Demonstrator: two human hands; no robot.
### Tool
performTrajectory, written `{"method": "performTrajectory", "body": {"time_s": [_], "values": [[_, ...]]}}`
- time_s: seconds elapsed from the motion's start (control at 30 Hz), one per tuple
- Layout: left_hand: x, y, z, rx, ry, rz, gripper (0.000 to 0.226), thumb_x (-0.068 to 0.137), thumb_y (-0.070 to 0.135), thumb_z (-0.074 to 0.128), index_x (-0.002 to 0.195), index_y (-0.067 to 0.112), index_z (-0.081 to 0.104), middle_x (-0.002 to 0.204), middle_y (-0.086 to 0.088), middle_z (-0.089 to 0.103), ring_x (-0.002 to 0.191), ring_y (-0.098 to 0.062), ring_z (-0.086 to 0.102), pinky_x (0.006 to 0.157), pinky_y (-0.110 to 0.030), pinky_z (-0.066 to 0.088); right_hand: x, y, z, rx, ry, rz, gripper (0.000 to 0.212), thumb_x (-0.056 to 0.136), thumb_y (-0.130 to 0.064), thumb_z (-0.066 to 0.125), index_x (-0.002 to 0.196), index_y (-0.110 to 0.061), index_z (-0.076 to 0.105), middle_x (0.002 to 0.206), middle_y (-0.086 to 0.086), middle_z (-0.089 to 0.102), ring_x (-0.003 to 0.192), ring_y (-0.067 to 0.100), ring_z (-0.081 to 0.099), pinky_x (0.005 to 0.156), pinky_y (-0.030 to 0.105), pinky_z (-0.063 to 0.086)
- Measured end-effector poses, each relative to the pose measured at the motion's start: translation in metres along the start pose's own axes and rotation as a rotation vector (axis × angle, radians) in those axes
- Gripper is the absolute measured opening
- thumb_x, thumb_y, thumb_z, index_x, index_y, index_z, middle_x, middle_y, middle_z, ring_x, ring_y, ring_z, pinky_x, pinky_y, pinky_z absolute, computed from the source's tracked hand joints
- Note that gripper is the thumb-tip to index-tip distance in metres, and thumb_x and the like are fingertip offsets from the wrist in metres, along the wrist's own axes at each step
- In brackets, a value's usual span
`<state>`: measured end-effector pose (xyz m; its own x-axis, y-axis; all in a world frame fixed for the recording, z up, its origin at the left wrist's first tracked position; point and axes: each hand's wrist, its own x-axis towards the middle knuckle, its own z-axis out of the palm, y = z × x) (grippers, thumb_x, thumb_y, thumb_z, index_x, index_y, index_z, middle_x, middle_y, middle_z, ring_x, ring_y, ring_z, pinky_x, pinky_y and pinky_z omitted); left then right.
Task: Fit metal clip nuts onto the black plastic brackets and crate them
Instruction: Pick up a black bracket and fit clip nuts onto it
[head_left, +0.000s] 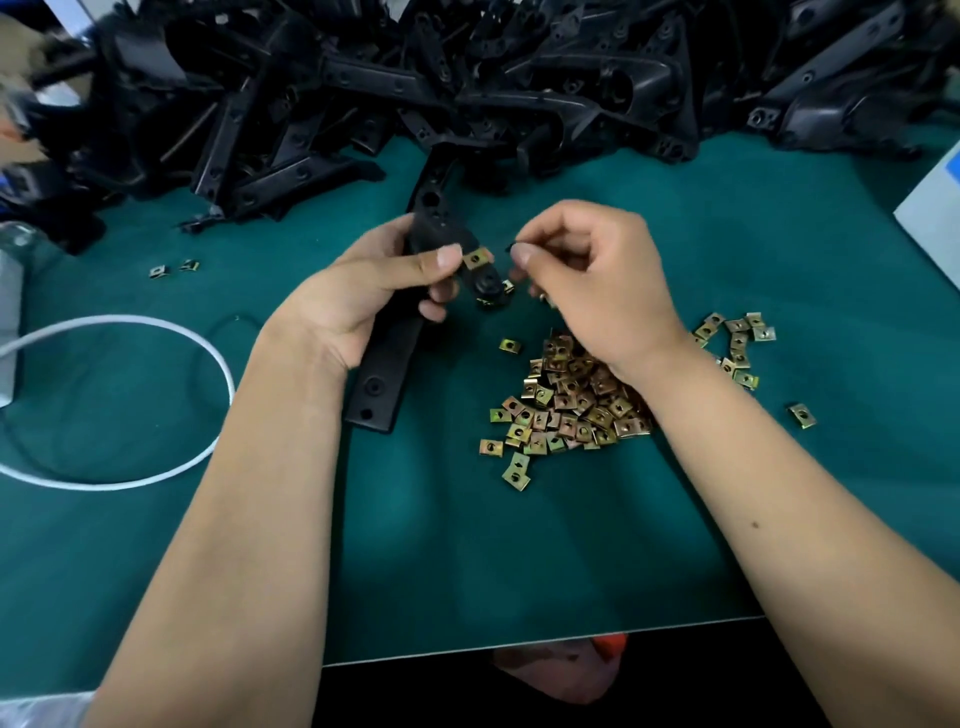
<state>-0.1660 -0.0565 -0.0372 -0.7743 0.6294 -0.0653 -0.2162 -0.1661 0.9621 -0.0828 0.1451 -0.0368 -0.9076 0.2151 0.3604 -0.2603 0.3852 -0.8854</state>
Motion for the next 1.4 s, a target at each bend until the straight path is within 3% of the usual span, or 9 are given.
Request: {"method": "performTrajectory", "body": {"time_s": [0.1, 0.23, 0.57, 0.7, 0.83, 1.4], "values": [[0.001, -0.001, 0.010, 0.007, -0.105, -0.051, 0.013, 0.100, 0.021, 0.060, 0.106, 0.010, 0.062, 0.093, -0.009, 0.062, 0.066, -0.014, 0.048, 0.053, -0.019, 0.041, -0.001, 0.000, -0.001, 0.267, 0.000, 0.109, 0.008, 0.089, -0.009, 0.076, 0.093, -0.015, 0.080, 0.078, -0.003, 0.075, 0.071, 0.007, 0.064, 0.064, 0.021, 0.051], [0.002, -0.001, 0.013, 0.044, -0.135, -0.067, 0.018, 0.101, 0.020, 0.059, 0.115, 0.008, 0.062, 0.096, -0.008, 0.064, 0.068, -0.015, 0.049, 0.054, -0.019, 0.041, -0.001, 0.003, 0.001, 0.438, -0.038, 0.229, 0.014, 0.093, -0.009, 0.072, 0.094, -0.019, 0.082, 0.082, -0.003, 0.075, 0.080, 0.009, 0.064, 0.074, 0.024, 0.052], [0.003, 0.001, 0.016, 0.128, -0.085, -0.091, 0.041, 0.097, 0.022, 0.061, 0.132, 0.001, 0.054, 0.108, -0.019, 0.057, 0.068, -0.016, 0.048, 0.053, -0.020, 0.042, 0.000, 0.003, 0.006, 0.437, 0.035, 0.229, 0.011, 0.089, 0.000, 0.075, 0.094, -0.010, 0.077, 0.075, 0.001, 0.073, 0.069, 0.010, 0.064, 0.065, 0.020, 0.052], [0.002, 0.002, 0.018, 0.148, -0.112, -0.087, 0.036, 0.098, 0.022, 0.061, 0.127, 0.003, 0.054, 0.103, -0.018, 0.056, 0.069, -0.016, 0.047, 0.053, -0.020, 0.041, 0.002, 0.006, 0.006, 0.431, 0.101, 0.220, 0.013, 0.089, -0.001, 0.076, 0.095, -0.012, 0.078, 0.080, 0.004, 0.076, 0.070, 0.010, 0.063, 0.067, 0.021, 0.052], [0.002, 0.002, 0.018, 0.175, -0.115, -0.093, 0.028, 0.102, 0.020, 0.059, 0.123, 0.003, 0.056, 0.098, -0.015, 0.061, 0.068, -0.015, 0.047, 0.053, -0.019, 0.040, 0.002, 0.007, 0.008, 0.407, 0.055, 0.222, 0.014, 0.088, -0.003, 0.077, 0.093, -0.015, 0.080, 0.084, 0.003, 0.078, 0.076, 0.012, 0.069, 0.070, 0.022, 0.054], [0.002, 0.003, 0.022, 0.198, -0.092, -0.084, 0.040, 0.094, 0.024, 0.065, 0.125, 0.000, 0.056, 0.095, -0.012, 0.063, 0.067, -0.015, 0.047, 0.052, -0.020, 0.041, 0.002, 0.004, 0.007, 0.538, 0.037, 0.312, 0.014, 0.091, 0.000, 0.072, 0.092, -0.011, 0.079, 0.081, 0.004, 0.074, 0.075, 0.013, 0.064, 0.069, 0.025, 0.052]]}}
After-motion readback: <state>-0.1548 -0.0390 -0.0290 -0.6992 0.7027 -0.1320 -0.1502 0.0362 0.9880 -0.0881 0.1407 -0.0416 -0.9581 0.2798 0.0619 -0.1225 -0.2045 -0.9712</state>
